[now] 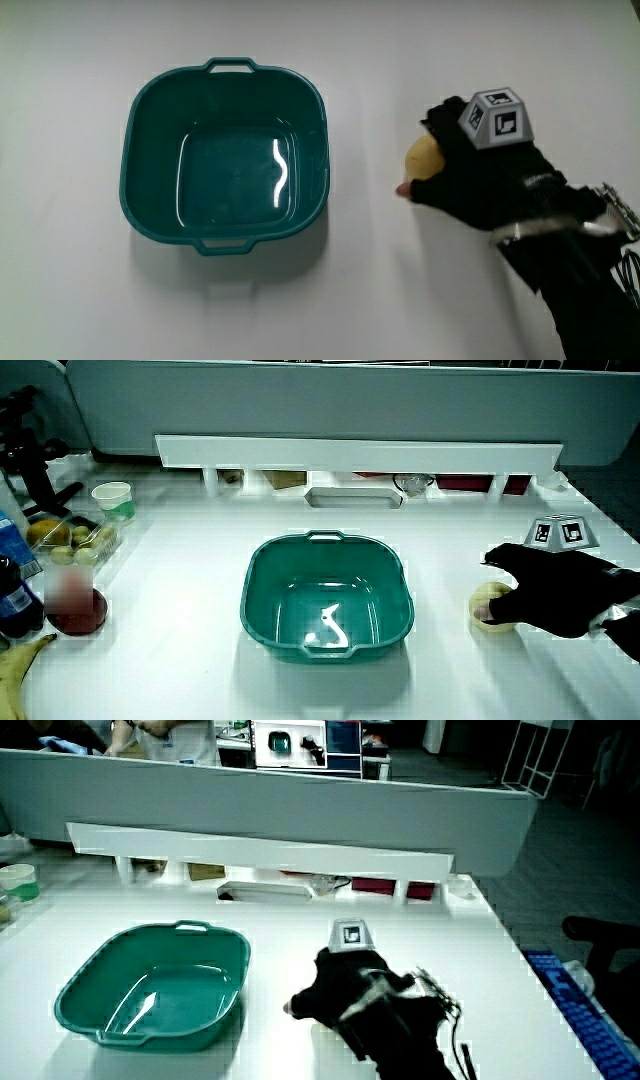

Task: Place pear on desk

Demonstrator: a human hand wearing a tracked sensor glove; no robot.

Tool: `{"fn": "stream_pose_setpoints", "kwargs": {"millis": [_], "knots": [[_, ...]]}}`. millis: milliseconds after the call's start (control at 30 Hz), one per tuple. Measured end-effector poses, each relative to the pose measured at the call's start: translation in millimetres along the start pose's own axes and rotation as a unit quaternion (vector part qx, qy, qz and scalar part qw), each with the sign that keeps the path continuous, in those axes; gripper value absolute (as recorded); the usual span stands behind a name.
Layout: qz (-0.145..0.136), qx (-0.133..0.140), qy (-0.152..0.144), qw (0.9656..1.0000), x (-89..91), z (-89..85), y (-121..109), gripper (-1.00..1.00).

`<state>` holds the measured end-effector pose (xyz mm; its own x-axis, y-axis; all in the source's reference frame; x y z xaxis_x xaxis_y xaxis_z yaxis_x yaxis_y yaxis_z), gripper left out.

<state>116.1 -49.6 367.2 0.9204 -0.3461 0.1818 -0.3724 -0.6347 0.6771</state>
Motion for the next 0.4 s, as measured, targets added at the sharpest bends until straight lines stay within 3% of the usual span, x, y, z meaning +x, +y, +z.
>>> {"fn": "stream_pose_setpoints", "kwargs": {"millis": [67,100,167,200,233,300,333,400], "knots": [[0.010,-0.027,-0.018,0.9994,-10.3,-12.9,-0.3,-1.00],[0.015,-0.026,-0.017,0.9994,-25.9,-1.5,-15.5,-1.00],[0.048,-0.048,-0.020,0.9975,-38.3,-10.0,-21.5,-1.00],[0.043,-0.028,-0.047,0.9976,-45.9,-8.4,-28.1,-1.00],[0.057,-0.062,-0.052,0.9951,-50.1,-14.7,-29.9,-1.00],[0.036,-0.019,-0.085,0.9956,-56.1,-20.2,-37.1,-1.00],[0.061,-0.075,-0.058,0.9937,-64.5,-15.5,-45.9,-1.00],[0.072,-0.061,-0.071,0.9930,-73.9,-14.6,-56.0,-1.00]]}}
